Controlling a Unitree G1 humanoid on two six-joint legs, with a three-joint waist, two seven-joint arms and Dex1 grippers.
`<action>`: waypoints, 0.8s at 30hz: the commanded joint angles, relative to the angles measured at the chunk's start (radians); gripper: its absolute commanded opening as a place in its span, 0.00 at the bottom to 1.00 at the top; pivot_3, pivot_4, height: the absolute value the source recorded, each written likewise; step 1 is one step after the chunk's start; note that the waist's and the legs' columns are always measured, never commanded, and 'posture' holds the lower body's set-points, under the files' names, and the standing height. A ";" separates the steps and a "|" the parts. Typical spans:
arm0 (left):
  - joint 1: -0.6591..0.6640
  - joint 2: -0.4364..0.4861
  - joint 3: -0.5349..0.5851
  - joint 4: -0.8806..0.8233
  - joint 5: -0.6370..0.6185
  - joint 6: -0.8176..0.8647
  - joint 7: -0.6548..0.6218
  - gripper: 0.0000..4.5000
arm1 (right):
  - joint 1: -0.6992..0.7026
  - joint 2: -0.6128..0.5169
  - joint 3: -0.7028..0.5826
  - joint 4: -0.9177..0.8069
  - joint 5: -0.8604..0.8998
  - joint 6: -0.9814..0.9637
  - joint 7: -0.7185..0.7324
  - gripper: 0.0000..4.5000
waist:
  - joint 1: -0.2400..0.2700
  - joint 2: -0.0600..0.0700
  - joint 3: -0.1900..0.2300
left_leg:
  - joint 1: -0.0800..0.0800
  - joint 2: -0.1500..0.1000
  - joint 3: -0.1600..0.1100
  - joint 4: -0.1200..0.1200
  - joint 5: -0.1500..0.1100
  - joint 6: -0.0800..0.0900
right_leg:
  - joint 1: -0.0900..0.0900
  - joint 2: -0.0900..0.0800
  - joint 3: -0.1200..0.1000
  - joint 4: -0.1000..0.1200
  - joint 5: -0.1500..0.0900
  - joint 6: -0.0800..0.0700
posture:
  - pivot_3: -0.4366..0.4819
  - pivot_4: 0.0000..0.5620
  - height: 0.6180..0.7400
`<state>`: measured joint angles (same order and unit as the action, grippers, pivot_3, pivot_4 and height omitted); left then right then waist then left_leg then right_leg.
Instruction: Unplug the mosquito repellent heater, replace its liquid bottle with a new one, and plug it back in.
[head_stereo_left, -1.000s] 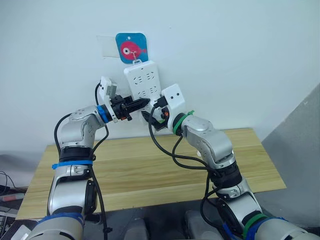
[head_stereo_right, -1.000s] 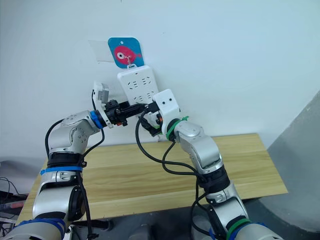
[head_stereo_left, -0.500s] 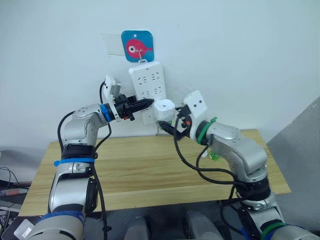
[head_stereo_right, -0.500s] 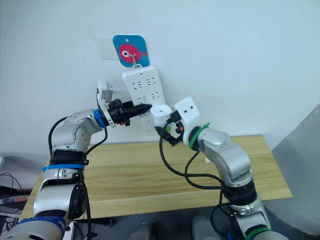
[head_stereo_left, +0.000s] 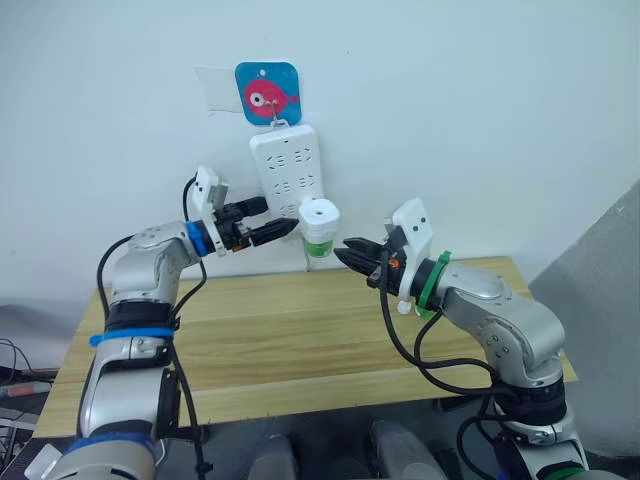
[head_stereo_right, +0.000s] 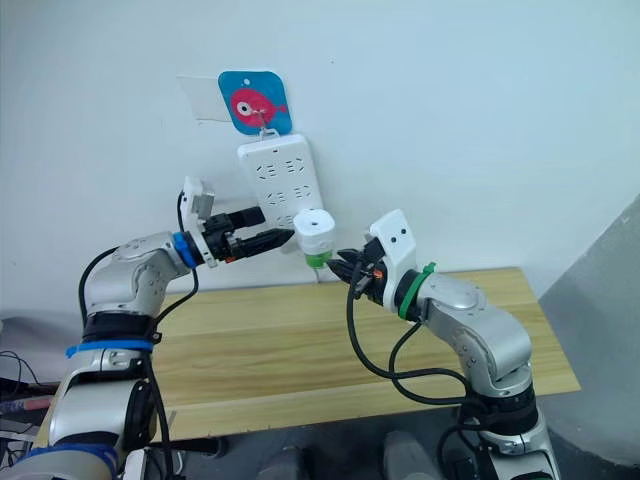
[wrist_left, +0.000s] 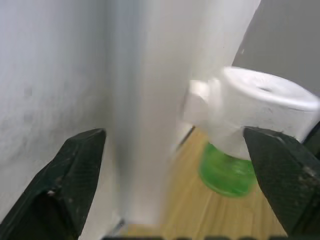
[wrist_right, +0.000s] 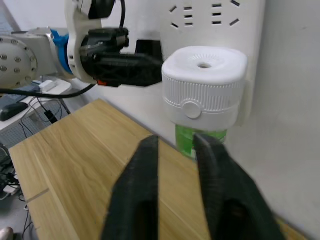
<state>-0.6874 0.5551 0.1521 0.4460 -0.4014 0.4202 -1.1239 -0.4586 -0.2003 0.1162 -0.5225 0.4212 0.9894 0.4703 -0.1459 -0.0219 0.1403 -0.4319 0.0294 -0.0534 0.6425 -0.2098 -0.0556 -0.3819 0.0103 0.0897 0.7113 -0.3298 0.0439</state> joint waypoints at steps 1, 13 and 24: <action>0.034 0.048 0.052 -0.115 -0.045 0.036 0.018 1.00 | -0.008 0.019 0.024 0.001 0.011 -0.057 -0.003 0.01 | 0.001 0.000 0.000 | 0.000 0.000 0.000 0.000 0.000 0.000 | 0.000 0.000 0.000 0.000 0.000 0.000 | 0.40 0.16 1.00; 0.347 0.244 0.148 -0.549 -0.203 0.242 0.010 1.00 | -0.062 0.072 0.101 0.125 0.017 -0.157 0.042 0.01 | 0.012 0.000 0.000 | 0.000 0.002 -0.001 0.000 0.000 0.000 | 0.000 -0.001 0.000 0.002 0.000 0.000 | 0.47 0.15 1.00; 0.444 0.280 0.167 -0.710 -0.265 0.275 0.071 1.00 | -0.128 0.154 0.148 0.314 -0.061 -0.255 0.005 0.01 | 0.060 -0.001 0.000 | 0.002 0.000 0.001 0.000 0.000 0.000 | 0.000 0.000 -0.001 0.003 0.000 -0.001 | 0.50 0.17 1.00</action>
<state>-0.2411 0.8233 0.2822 -0.2324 -0.6448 0.6931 -1.0644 -0.5629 -0.0476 0.2641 -0.2025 0.3740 0.7723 0.4791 -0.0858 -0.0226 0.1399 -0.4297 0.0296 -0.0526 0.6428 -0.2097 -0.0560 -0.3814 0.0099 0.0889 0.7144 -0.3299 0.0432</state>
